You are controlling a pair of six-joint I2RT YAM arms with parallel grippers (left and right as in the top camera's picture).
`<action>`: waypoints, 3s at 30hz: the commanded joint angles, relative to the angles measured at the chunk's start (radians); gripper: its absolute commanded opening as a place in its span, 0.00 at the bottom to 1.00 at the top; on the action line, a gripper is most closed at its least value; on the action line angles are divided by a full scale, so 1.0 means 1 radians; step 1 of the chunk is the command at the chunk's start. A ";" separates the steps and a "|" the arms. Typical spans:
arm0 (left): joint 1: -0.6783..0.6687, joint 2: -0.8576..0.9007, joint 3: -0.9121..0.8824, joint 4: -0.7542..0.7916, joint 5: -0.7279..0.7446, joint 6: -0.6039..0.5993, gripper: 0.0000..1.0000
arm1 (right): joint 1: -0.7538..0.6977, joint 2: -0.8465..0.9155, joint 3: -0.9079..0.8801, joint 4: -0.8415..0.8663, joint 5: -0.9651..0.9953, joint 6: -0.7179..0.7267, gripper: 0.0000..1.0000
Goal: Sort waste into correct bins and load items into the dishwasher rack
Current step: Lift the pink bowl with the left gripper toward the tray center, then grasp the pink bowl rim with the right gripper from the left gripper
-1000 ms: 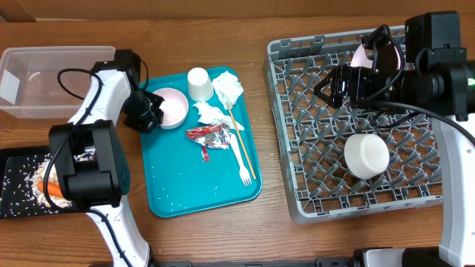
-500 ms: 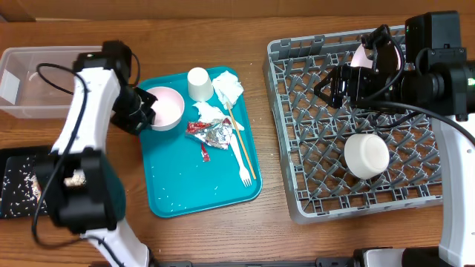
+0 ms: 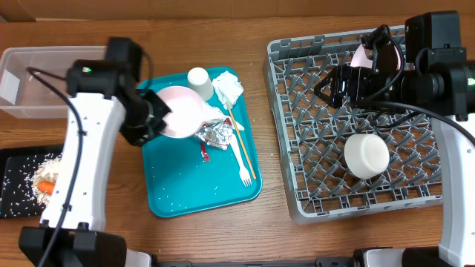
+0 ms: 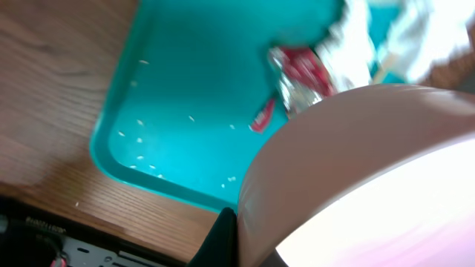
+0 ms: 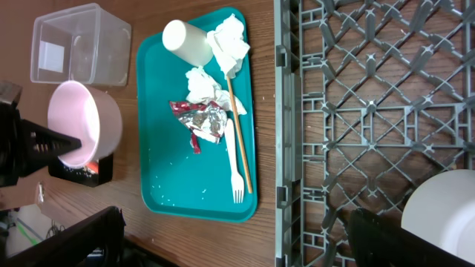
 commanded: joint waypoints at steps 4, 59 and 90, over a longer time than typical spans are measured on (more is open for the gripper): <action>-0.193 -0.010 0.018 0.032 -0.045 0.046 0.04 | 0.003 -0.006 0.019 0.006 0.002 -0.006 1.00; -0.054 -0.003 0.018 -0.089 0.181 0.253 0.04 | 0.723 0.275 0.020 0.210 0.655 0.320 0.54; -0.054 -0.020 0.182 -0.084 0.208 0.256 0.34 | 0.617 0.269 0.021 0.182 0.481 0.381 0.04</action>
